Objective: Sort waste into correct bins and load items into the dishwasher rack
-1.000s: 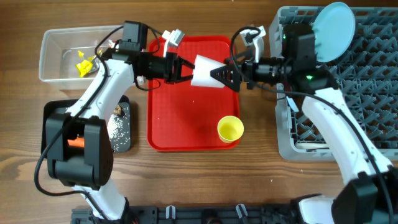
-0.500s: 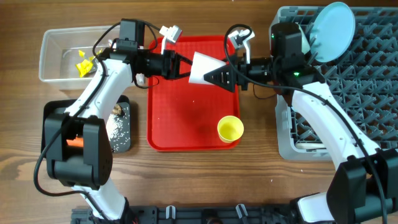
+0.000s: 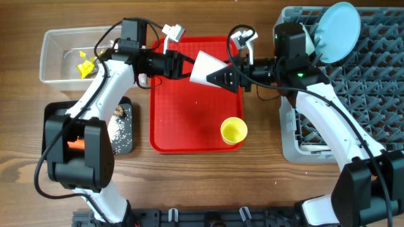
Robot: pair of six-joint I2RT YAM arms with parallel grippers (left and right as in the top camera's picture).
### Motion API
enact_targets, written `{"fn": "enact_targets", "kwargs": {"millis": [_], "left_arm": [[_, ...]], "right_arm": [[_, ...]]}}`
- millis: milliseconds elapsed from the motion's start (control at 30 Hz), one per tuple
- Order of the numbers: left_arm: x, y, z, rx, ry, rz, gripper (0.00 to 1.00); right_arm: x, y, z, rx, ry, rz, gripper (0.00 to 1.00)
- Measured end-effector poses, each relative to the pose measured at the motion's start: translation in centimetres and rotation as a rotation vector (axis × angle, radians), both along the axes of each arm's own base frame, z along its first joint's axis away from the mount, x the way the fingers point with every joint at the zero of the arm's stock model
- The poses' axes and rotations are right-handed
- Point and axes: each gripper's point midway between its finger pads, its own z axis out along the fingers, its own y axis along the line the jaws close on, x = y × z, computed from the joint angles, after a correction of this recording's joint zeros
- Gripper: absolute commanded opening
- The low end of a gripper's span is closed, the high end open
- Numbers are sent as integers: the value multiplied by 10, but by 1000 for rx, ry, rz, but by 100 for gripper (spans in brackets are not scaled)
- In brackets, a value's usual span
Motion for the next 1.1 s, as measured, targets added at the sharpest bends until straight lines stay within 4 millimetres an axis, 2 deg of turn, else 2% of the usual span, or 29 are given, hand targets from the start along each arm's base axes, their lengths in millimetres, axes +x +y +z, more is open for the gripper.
{"fn": "enact_targets", "kwargs": {"millis": [167, 300, 400, 433, 467, 600, 700, 733, 767, 800, 833, 900, 1033, 1100], "left_arm": [[4, 0, -6, 35, -4, 23, 30], [7, 4, -26, 143, 54, 80, 30], [10, 11, -51, 278, 105, 142, 32], [10, 14, -57, 312, 117, 156, 33], [12, 20, -70, 390, 134, 190, 33], [15, 34, -92, 530, 148, 249, 34], [20, 43, -102, 604, 134, 286, 46], [22, 45, -105, 624, 131, 297, 54], [23, 47, -107, 639, 127, 304, 66], [23, 49, -109, 656, 123, 311, 87], [24, 50, -110, 670, 114, 315, 100], [26, 54, -114, 698, 107, 327, 100], [29, 57, -116, 722, 95, 343, 100], [32, 57, -116, 721, 81, 350, 100]], "right_arm": [[8, -2, -6, -30, 0, -45, 58], [21, -9, -14, -74, 18, -128, 58], [36, -27, -21, -104, 64, -217, 57], [42, -39, -26, -120, 95, -264, 56], [46, -46, -30, -130, 113, -292, 56], [49, -73, -51, -194, 237, -393, 55], [43, -86, -69, -280, 326, -452, 55], [40, -90, -73, -316, 353, -469, 55], [37, -96, -75, -358, 380, -491, 55], [33, -104, -75, -415, 401, -520, 55], [31, -111, -71, -461, 407, -546, 55], [27, -126, -53, -551, 398, -605, 56], [26, -159, 3, -679, 310, -749, 57], [26, -178, 22, -716, 280, -826, 56]]}}
